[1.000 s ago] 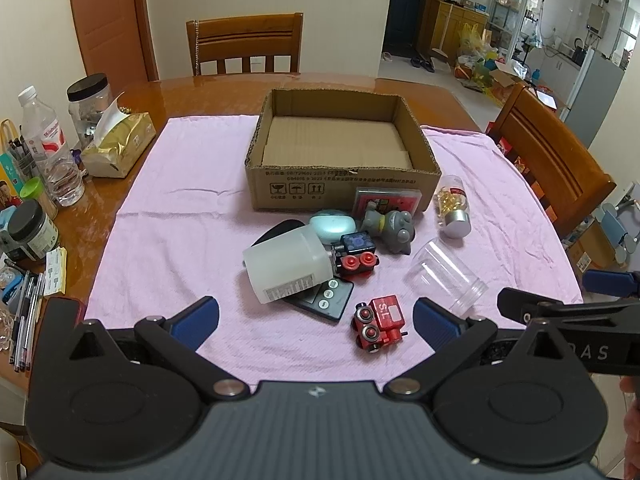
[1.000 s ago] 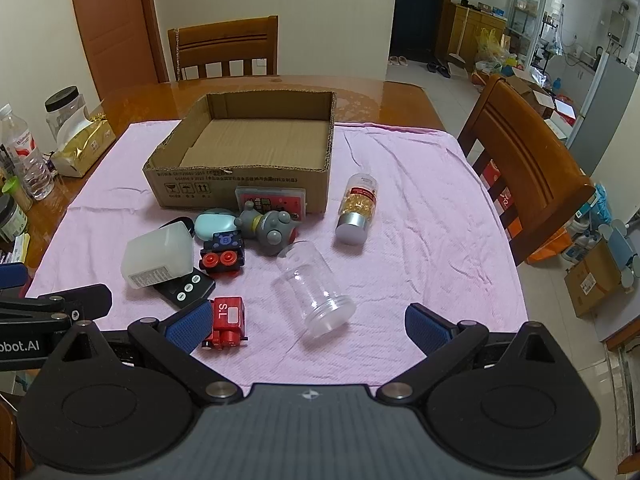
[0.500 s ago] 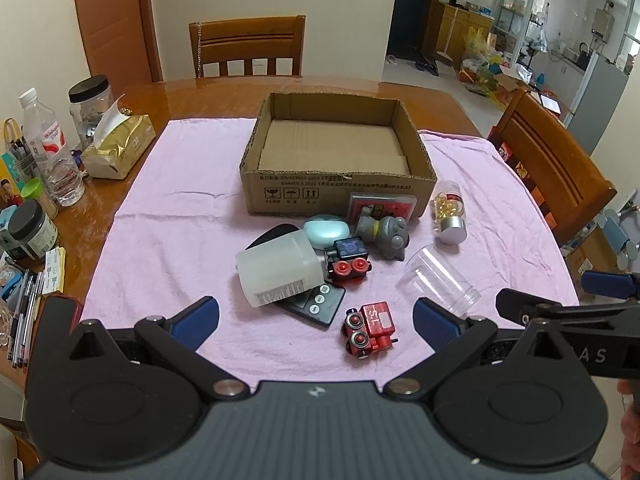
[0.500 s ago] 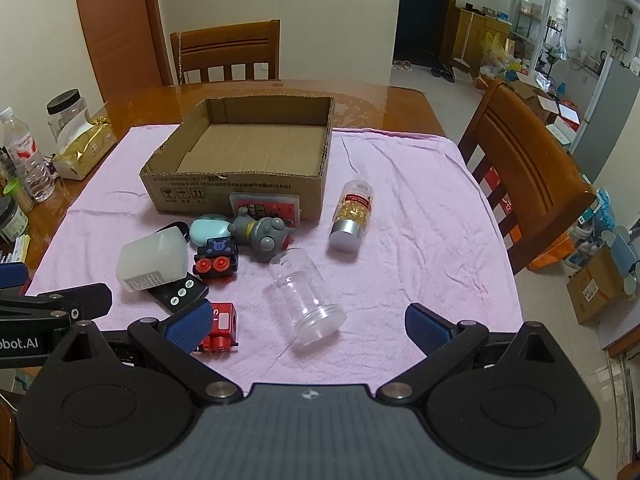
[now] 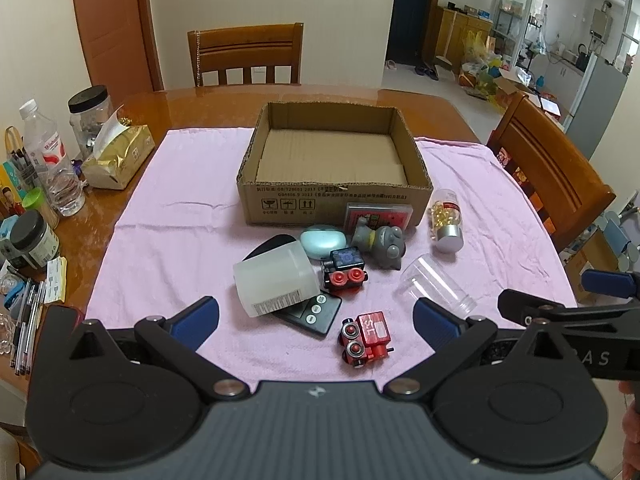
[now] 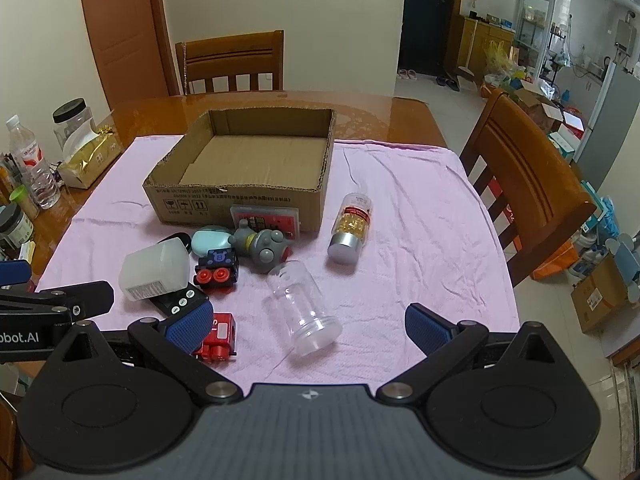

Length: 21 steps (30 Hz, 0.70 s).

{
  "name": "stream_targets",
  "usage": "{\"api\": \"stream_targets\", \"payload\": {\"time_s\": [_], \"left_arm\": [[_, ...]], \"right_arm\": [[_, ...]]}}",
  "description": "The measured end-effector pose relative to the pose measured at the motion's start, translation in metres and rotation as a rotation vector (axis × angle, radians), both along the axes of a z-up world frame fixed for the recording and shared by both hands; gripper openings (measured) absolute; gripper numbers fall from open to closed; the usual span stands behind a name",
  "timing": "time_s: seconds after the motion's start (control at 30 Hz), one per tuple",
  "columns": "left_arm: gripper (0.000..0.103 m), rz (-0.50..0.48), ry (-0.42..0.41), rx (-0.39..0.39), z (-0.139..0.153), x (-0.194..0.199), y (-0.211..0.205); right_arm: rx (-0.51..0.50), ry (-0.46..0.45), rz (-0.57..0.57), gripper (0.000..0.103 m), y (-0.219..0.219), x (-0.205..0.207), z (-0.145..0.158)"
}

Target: Organize rigid objects

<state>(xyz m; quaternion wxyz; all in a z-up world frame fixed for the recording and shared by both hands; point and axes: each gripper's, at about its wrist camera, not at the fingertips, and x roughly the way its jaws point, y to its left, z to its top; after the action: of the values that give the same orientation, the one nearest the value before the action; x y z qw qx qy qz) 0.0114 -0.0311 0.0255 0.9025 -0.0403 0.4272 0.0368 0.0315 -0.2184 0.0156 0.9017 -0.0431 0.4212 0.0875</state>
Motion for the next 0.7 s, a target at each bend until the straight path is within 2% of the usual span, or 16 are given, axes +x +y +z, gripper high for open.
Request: {"api": "stream_targets", "payload": {"time_s": [0.23,0.4,0.7], "left_arm": [[0.102,-0.009,-0.026,-0.004,-0.005,0.003,0.002],[0.102,-0.029,-0.028,-0.003,-0.021,0.010,0.007],[0.102,-0.015,-0.007,0.048,-0.059,0.037,0.026]], "right_arm": [[0.011,-0.021,-0.001,0.103,0.000,0.002,-0.002],[0.016,-0.067,0.019,0.103,0.001,0.000,-0.008],[0.001,-0.047,0.080,0.103,0.006,-0.005,-0.055]]}}
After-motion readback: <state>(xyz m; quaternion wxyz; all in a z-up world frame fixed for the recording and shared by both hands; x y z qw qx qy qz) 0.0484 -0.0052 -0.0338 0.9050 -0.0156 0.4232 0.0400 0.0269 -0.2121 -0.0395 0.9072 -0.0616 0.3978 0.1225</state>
